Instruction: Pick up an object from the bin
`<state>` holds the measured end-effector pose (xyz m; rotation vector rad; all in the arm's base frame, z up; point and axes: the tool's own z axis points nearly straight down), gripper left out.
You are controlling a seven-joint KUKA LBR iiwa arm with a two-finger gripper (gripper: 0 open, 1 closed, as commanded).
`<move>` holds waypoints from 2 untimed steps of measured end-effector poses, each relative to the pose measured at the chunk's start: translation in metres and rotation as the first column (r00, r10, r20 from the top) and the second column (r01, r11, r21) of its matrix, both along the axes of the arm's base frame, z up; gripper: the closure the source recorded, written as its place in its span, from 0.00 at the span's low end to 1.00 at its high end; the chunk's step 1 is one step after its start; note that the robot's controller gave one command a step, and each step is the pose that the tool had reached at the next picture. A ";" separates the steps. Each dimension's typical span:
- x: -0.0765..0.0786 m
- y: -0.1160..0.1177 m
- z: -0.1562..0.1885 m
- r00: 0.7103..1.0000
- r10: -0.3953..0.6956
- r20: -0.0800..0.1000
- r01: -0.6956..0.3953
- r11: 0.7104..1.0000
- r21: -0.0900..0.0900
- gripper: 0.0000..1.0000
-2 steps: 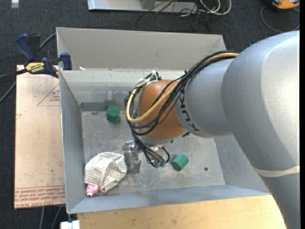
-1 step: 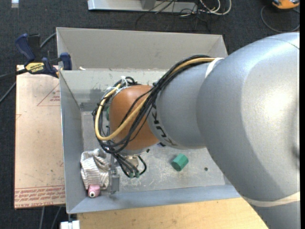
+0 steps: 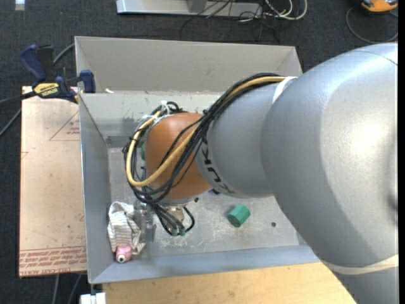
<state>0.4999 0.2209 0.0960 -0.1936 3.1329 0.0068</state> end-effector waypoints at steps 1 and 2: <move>0.000 0.000 0.000 1.000 0.000 -0.001 0.000 1.000 0.000 0.00; 0.000 0.000 0.000 1.000 -0.001 0.000 0.001 1.000 0.000 1.00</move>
Offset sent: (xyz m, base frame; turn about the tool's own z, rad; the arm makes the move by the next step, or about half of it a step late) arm 0.0000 0.0000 0.0000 0.0000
